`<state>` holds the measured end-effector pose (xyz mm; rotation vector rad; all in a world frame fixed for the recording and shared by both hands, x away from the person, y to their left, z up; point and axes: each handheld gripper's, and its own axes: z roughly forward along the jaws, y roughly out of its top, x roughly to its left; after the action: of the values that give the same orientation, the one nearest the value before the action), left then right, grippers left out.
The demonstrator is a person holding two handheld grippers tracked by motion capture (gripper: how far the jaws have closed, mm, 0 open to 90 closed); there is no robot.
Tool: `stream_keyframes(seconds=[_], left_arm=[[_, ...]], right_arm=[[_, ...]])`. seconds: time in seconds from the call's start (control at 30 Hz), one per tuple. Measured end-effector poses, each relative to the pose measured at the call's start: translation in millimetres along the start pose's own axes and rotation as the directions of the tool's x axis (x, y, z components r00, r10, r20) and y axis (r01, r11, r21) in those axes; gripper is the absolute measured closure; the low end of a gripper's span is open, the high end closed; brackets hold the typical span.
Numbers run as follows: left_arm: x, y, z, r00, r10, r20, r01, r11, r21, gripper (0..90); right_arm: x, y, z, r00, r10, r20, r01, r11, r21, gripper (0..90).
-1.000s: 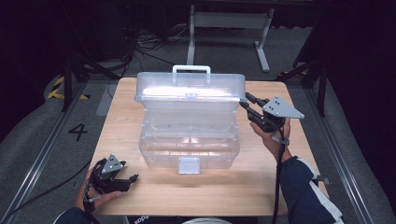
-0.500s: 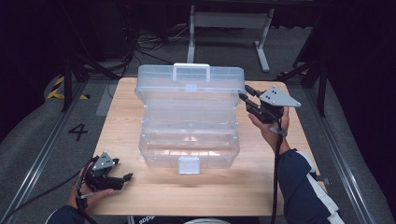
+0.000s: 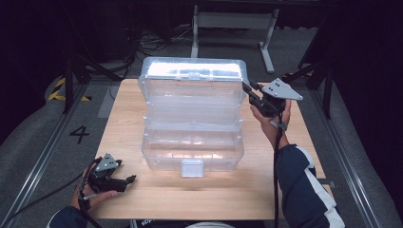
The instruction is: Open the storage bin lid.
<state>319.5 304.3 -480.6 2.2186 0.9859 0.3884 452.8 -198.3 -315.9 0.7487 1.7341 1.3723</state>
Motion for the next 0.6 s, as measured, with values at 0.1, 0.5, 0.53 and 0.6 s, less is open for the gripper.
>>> stream_keyframes(seconds=[0.1, 0.5, 0.53, 0.6], left_arm=[[-0.9, 0.1, 0.7, 0.9999, -0.013, 0.007, 0.013, 0.9999, -0.001, 16.9], [-0.4, 1.7, 2.0, 1.0, -0.004, -0.002, 0.004, 1.0, -0.005, 16.9], [-1.4, 1.4, 2.0, 0.9998, -0.018, 0.001, 0.018, 0.9998, -0.003, 16.9], [-1.2, 1.5, 2.0, 0.9999, -0.013, -0.002, 0.013, 0.9999, -0.004, 17.0]], right_arm=[[-0.3, 2.2, -1.7, 1.0, 0.003, 0.005, -0.003, 0.9997, -0.023, 78.5], [-3.0, 12.7, 10.9, 0.9975, -0.045, 0.054, 0.044, 0.9988, 0.022, 82.0], [-4.0, 13.3, 11.9, 0.9975, -0.046, 0.054, 0.045, 0.9986, 0.026, 82.1], [-4.2, 13.7, 12.8, 0.9976, -0.043, 0.055, 0.041, 0.9988, 0.027, 82.3]])
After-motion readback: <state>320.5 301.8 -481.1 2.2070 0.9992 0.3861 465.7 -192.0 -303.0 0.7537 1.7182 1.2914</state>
